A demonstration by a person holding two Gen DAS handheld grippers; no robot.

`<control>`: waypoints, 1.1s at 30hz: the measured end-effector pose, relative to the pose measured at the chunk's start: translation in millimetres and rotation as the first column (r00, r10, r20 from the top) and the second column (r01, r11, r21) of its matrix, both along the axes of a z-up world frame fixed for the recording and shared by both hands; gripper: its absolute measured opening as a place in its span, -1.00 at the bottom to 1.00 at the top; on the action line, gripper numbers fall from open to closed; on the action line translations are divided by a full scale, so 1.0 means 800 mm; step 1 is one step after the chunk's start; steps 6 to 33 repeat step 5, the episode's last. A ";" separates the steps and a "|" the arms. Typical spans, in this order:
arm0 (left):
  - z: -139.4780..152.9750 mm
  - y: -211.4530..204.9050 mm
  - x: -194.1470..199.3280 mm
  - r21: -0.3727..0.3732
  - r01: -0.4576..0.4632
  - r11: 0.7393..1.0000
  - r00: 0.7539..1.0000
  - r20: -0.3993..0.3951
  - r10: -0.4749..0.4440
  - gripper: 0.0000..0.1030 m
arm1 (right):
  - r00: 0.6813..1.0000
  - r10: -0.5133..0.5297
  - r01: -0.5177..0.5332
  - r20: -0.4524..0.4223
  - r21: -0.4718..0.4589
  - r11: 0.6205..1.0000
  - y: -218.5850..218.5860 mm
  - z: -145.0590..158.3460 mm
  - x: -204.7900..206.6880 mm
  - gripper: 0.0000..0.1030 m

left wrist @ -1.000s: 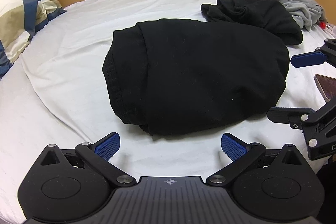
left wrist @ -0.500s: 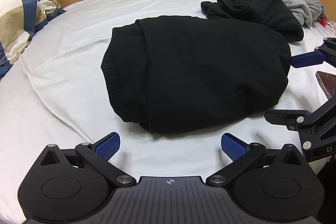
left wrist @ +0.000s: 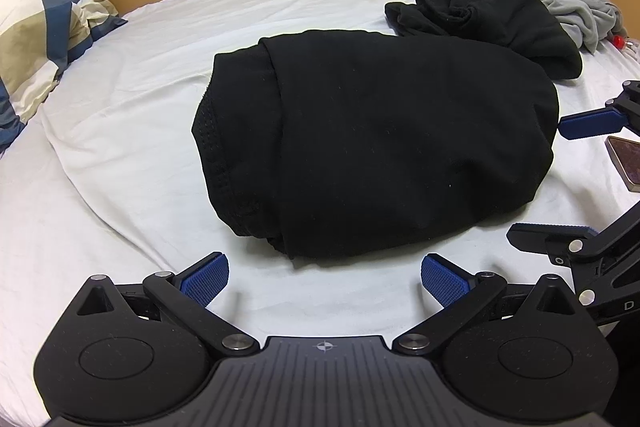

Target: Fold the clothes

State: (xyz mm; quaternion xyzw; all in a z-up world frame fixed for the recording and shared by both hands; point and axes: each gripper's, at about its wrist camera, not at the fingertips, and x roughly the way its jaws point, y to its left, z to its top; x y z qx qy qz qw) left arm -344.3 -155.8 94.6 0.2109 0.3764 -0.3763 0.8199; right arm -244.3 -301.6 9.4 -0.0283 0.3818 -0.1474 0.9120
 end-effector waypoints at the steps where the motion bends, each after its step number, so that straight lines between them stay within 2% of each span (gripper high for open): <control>1: 0.000 0.000 0.000 -0.005 0.001 1.000 1.000 0.007 -0.001 0.99 | 1.000 0.000 0.000 0.001 0.000 1.000 -0.001 0.000 0.001 0.92; 5: 0.002 -0.001 -0.002 -0.012 0.005 1.000 1.000 0.028 -0.004 0.99 | 1.000 -0.001 0.001 0.005 0.005 1.000 -0.003 0.000 0.000 0.92; 33: 0.002 -0.001 -0.002 -0.012 0.005 1.000 1.000 0.028 -0.004 0.99 | 1.000 -0.001 0.001 0.005 0.005 1.000 -0.003 0.000 0.000 0.92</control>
